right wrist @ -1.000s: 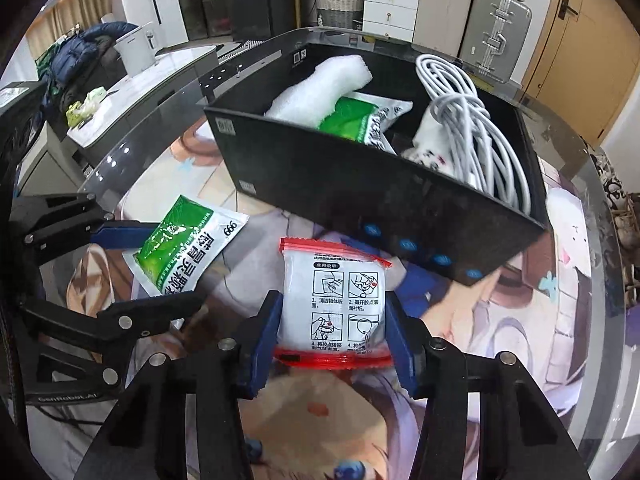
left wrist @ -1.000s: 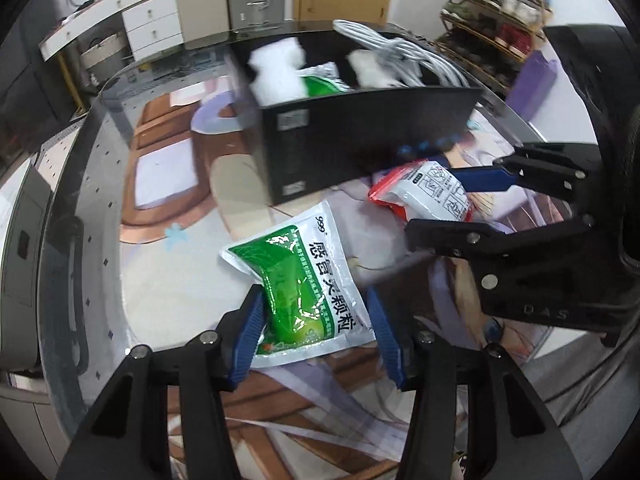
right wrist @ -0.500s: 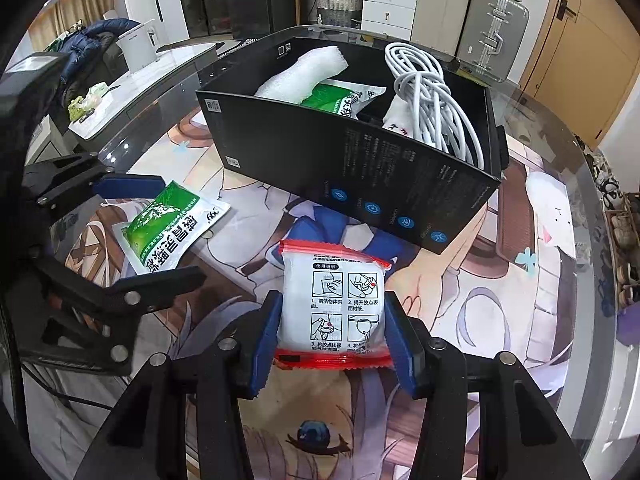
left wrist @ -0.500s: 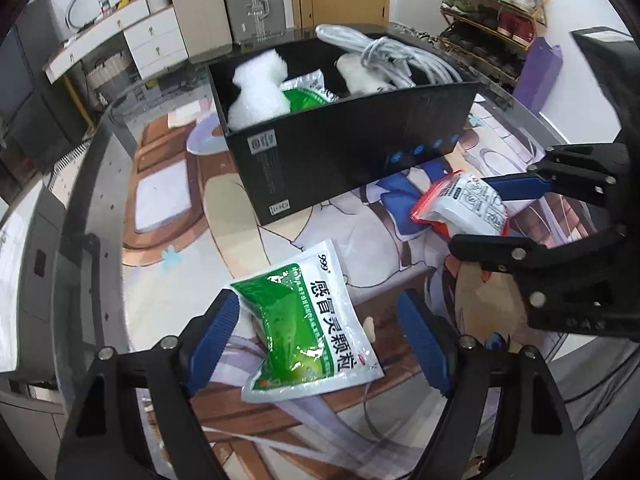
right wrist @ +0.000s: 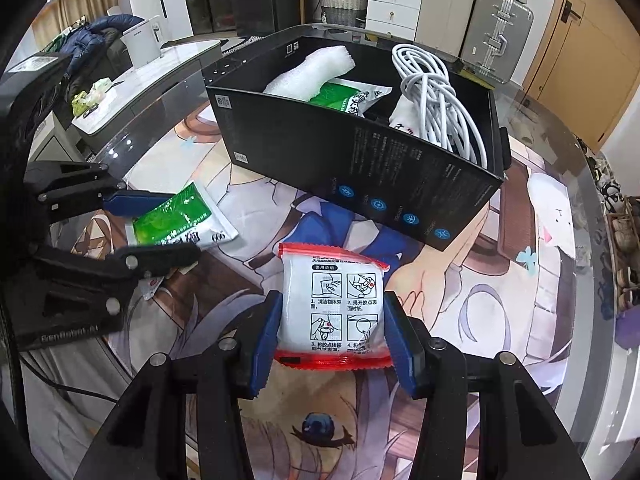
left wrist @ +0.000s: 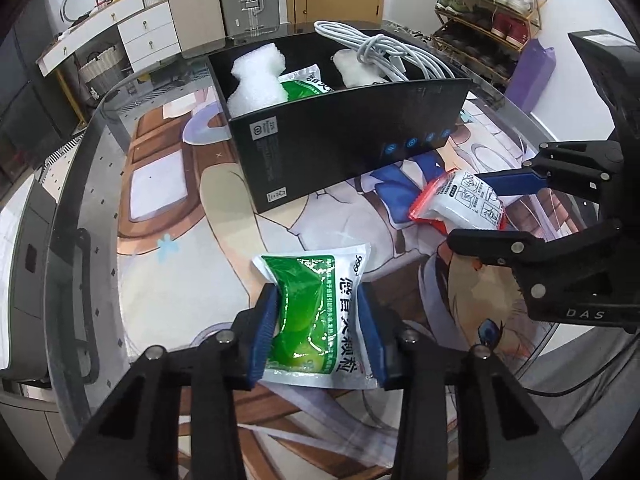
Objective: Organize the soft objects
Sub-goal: 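Grasp the green packet with left tool while right tool grasps the white-red packet, then carry both packets over the black box and release them inside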
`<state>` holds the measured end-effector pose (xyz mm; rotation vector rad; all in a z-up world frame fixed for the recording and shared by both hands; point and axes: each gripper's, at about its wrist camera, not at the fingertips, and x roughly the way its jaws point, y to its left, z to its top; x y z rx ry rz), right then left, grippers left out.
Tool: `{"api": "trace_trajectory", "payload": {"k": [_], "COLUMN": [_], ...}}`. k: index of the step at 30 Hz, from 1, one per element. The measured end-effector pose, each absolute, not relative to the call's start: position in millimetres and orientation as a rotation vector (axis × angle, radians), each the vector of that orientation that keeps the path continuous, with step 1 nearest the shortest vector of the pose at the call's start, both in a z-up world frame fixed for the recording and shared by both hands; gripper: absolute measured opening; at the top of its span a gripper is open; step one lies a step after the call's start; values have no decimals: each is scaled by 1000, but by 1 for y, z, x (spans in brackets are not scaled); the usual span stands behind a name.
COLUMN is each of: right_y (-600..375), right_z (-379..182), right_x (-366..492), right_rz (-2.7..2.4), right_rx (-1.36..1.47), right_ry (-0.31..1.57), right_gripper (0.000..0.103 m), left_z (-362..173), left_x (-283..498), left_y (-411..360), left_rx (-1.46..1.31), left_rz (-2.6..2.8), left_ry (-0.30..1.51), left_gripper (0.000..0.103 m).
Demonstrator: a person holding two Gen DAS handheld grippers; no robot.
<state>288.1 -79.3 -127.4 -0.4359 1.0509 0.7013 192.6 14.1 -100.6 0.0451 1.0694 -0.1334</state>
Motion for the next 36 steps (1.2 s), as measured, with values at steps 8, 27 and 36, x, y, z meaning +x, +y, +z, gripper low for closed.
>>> {"api": "trace_trajectory", "payload": {"k": [8, 27, 36], "right_y": [-78, -79, -85], "right_z": [-129, -114, -92], "right_x": [285, 282, 279], "right_rz": [703, 729, 744], "right_rx": [-447, -423, -405], "right_ry": [1046, 1023, 978], "right_gripper": [50, 46, 46], "left_z": [-102, -88, -63], "left_x": [190, 187, 179], "left_y": [1, 4, 2], "left_rx": [137, 83, 81], "left_rz": [-70, -153, -187], "left_ry": [1058, 1046, 986], "left_gripper": [69, 30, 30]}}
